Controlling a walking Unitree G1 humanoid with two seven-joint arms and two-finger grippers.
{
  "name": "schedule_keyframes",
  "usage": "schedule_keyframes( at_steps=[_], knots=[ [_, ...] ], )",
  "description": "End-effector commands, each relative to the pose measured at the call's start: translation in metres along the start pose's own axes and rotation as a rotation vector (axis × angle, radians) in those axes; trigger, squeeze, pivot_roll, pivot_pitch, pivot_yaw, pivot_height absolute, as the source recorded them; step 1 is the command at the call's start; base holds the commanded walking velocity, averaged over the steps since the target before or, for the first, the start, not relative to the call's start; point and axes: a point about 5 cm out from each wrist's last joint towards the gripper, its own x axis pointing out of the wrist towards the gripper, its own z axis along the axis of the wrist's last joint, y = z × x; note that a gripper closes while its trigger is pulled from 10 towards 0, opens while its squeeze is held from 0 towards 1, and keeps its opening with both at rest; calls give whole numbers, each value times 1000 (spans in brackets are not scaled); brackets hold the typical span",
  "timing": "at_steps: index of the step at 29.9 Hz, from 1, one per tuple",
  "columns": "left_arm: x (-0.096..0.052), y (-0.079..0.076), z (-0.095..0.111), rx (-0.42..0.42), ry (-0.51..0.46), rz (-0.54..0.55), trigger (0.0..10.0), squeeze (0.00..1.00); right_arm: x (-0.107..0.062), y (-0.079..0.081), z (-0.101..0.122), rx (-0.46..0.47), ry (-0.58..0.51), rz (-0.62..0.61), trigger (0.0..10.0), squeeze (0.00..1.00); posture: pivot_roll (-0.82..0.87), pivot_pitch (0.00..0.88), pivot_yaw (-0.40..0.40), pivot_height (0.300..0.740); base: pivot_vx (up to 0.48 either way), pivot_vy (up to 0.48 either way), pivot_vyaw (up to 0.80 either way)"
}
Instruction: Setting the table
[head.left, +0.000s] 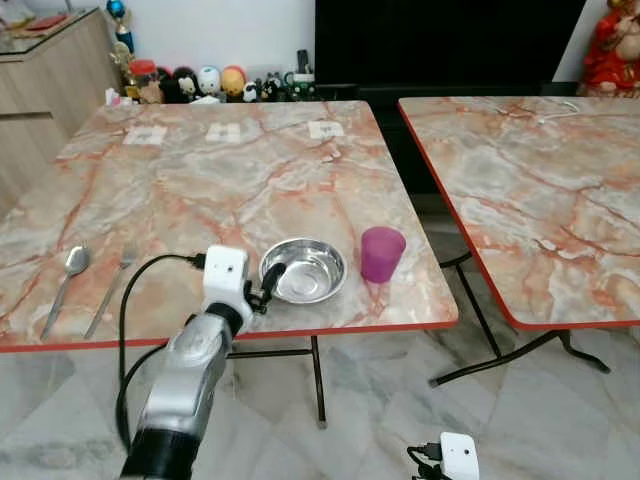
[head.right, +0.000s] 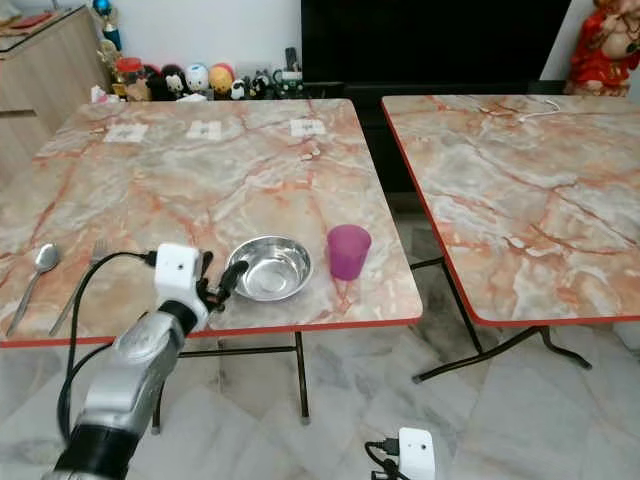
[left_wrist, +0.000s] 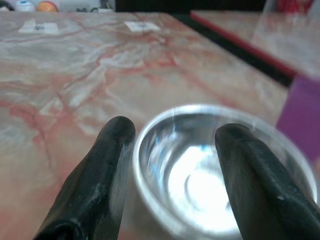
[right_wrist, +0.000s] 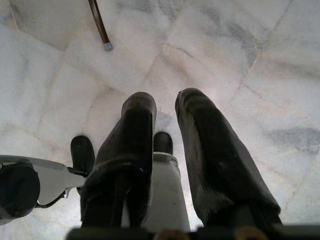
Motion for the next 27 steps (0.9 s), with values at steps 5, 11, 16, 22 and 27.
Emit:
schedule_keyframes(
  at_steps=[5, 11, 16, 22, 27],
  knots=[
    [17, 16, -1, -148, 99, 122, 10000, 1000, 0, 0, -1, 8, 4, -7, 10000, 0, 116, 0, -8, 740, 0, 0, 0],
    [23, 16, -16, -89, 276, 65, 10000, 0, 0, -1, -1, 7, 7, -9, 10000, 0, 112, 0, -9, 740, 0, 0, 0],
    [28, 15, -9, -113, 254, 73, 10000, 0, 0, -1, -2, 6, 8, -10, 10000, 0, 112, 0, -9, 740, 0, 0, 0],
    [32, 13, -9, -169, 281, 89, 10000, 0, -1, -1, -2, 5, 10, -10, 10000, 0, 111, 4, -11, 740, 0, 0, 0],
    [34, 14, -10, -151, 331, 62, 10000, 0, 0, -1, -2, 6, 9, -10, 10000, 0, 108, 10, -10, 740, 0, 0, 0]
  ],
)
